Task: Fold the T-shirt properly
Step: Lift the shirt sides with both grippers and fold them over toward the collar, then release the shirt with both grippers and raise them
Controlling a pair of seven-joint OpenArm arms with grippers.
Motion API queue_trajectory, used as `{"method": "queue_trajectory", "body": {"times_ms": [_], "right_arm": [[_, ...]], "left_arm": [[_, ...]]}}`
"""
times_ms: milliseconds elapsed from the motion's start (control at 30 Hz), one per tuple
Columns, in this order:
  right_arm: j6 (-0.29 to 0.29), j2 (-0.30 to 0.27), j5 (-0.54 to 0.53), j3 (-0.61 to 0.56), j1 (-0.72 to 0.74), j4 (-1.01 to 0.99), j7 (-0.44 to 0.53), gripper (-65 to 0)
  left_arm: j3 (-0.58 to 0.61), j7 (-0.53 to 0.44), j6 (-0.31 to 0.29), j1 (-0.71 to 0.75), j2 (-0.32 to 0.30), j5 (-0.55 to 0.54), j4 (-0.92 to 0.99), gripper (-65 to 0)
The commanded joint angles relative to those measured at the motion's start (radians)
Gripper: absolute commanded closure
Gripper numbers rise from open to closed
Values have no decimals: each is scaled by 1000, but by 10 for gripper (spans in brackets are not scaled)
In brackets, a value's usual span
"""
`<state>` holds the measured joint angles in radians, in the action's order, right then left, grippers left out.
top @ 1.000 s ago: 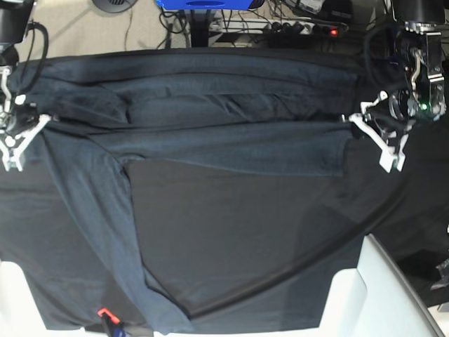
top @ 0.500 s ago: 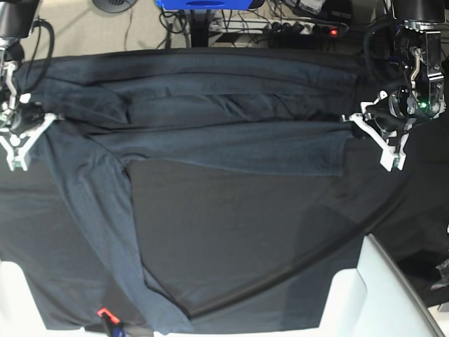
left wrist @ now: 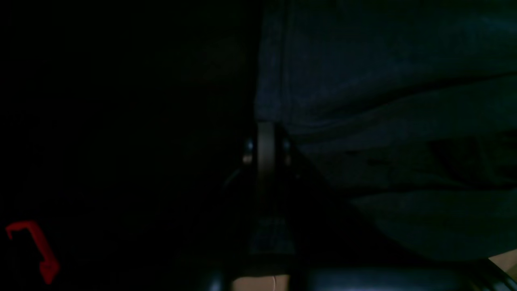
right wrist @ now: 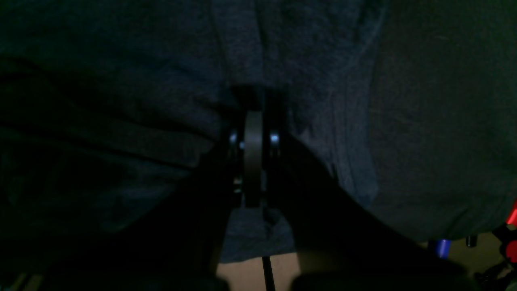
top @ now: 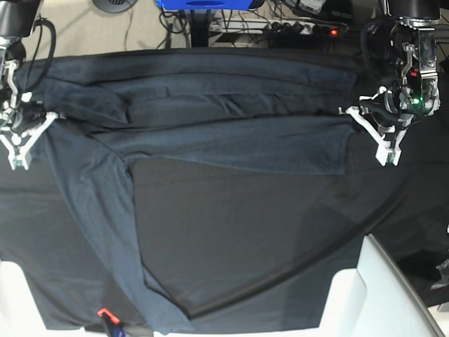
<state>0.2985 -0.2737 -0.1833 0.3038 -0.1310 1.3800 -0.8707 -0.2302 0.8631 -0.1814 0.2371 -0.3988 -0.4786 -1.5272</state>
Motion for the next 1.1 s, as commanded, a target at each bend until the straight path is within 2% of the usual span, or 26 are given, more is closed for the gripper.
{"method": "queue_trajectory", "body": {"times_ms": [0,600,700,767,867,1033,1067], "right_arm": [[-2,-17,-3,5,4,14,8,-8],[-2,-17,-2,47,8,14,9,-18],[-2,-16,-2,50,8,20,9,-86],[-2,-14,-3,53,8,32,9,-168],[-2,-8,-3,114,4,75,9,-240],[1,15,-3,174,4,158,11,-246],[5,17,-5,174,4,167,17,-230]], "left_arm": [[-7,-14,3,-6,-15,-4,-14,0],[-1,-14,3,-6,56,-2,-14,0],[-1,-14,3,-6,59,-2,-14,0],[-1,-14,3,-3,59,-2,-14,0],[-1,-14,3,-2,59,-2,-14,0],[-1,-14,3,-3,59,-2,-14,0],[-1,-14,3,-5,62,-2,-14,0]]}}
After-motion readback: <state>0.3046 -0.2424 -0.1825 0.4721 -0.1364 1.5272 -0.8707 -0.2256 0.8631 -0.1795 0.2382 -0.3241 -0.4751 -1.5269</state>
